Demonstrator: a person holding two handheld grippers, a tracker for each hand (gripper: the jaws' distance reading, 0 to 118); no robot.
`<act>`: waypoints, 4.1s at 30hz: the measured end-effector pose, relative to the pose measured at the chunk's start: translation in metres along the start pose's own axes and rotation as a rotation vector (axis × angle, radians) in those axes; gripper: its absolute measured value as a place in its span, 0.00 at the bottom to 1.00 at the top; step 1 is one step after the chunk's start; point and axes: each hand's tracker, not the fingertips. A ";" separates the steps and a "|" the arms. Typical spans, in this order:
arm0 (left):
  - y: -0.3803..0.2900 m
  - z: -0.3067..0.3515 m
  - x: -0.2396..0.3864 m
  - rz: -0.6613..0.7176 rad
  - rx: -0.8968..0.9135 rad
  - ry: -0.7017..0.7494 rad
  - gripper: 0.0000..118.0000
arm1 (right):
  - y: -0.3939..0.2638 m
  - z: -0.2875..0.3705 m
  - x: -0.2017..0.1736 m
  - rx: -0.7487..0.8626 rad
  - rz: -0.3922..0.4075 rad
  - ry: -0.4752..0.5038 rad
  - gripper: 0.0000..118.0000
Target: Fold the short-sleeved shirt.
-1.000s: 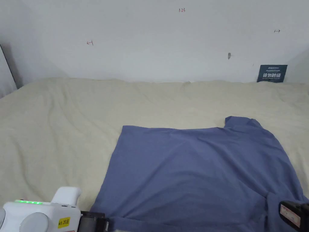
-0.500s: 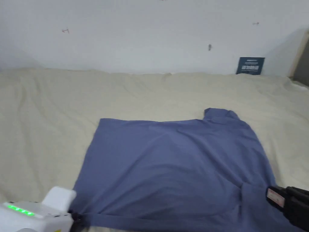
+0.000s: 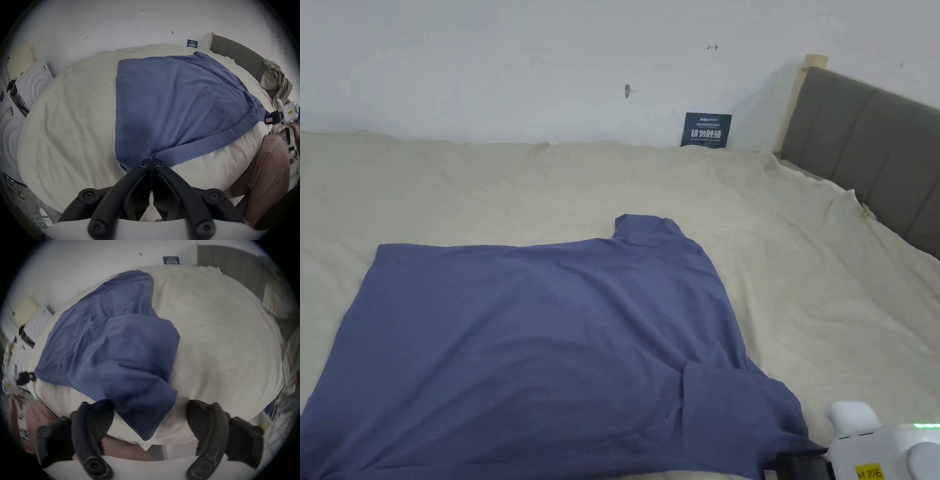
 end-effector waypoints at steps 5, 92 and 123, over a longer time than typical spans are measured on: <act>0.000 -0.002 0.001 -0.011 -0.014 0.000 0.00 | 0.006 0.014 -0.003 0.034 -0.032 -0.044 0.04; 0.107 -0.013 -0.068 0.290 -0.010 -0.023 0.55 | 0.035 0.096 -0.094 0.507 -0.069 0.236 0.00; 0.088 -0.068 -0.053 0.159 -0.052 0.020 0.12 | 0.089 0.061 -0.065 0.394 -0.057 0.208 0.01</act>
